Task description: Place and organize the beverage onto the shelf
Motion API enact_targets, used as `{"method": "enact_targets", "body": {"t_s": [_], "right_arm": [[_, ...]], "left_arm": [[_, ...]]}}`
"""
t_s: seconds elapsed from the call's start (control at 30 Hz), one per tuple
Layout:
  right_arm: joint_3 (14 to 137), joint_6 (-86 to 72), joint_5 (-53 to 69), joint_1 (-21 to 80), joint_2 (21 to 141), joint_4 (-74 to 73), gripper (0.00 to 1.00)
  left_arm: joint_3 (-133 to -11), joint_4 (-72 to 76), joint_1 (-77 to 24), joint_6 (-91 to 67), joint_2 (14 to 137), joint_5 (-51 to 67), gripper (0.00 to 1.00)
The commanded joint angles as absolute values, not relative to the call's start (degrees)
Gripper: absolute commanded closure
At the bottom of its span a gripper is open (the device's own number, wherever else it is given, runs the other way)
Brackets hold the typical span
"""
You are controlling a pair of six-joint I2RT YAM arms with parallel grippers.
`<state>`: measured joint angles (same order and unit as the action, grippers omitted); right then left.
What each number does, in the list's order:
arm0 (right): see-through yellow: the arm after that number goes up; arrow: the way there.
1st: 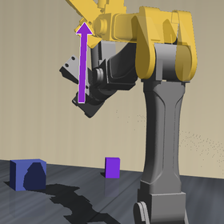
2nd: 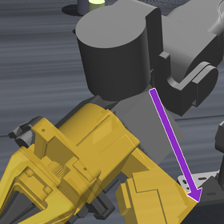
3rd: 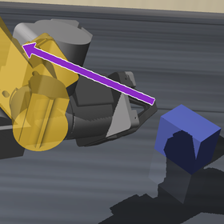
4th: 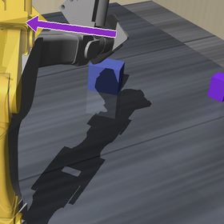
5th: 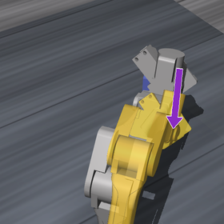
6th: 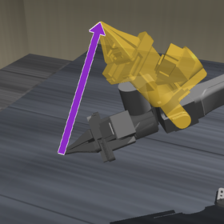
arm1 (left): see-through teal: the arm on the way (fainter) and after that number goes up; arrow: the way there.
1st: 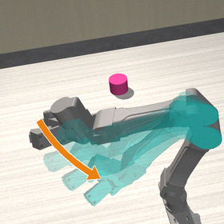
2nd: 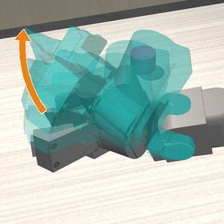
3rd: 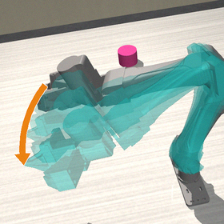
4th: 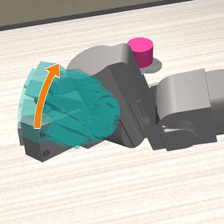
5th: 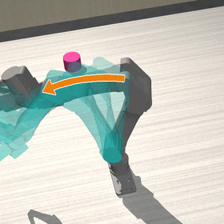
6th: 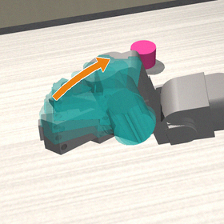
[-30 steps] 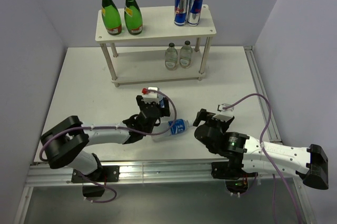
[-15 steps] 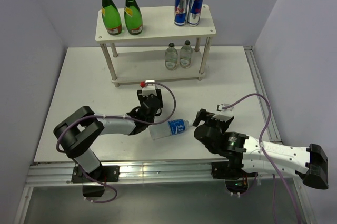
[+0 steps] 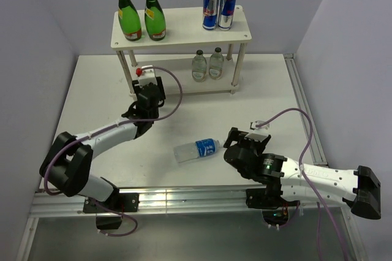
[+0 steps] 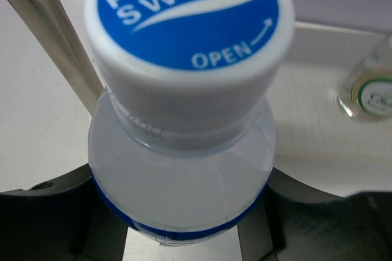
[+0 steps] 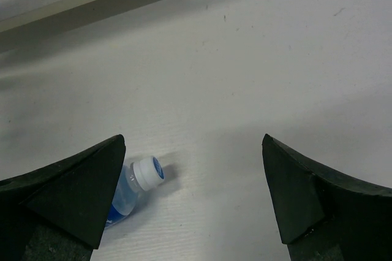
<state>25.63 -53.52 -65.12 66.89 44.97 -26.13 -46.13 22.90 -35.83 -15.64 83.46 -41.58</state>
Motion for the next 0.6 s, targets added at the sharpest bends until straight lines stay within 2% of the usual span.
{"method": "enact_targets", "body": {"t_s": [0.0,0.57], "right_arm": [[27.07,-53.7,-66.8,67.15,45.53,-24.35,0.0],[27.6,-52.3,-66.27,67.15,47.55,-23.2,0.0]], "left_arm": [[-53.69,29.18,-33.67,-12.13,82.61,-39.2,1.0],[-63.28,34.01,-25.67,-13.45,94.57,-35.51,1.0]]}}
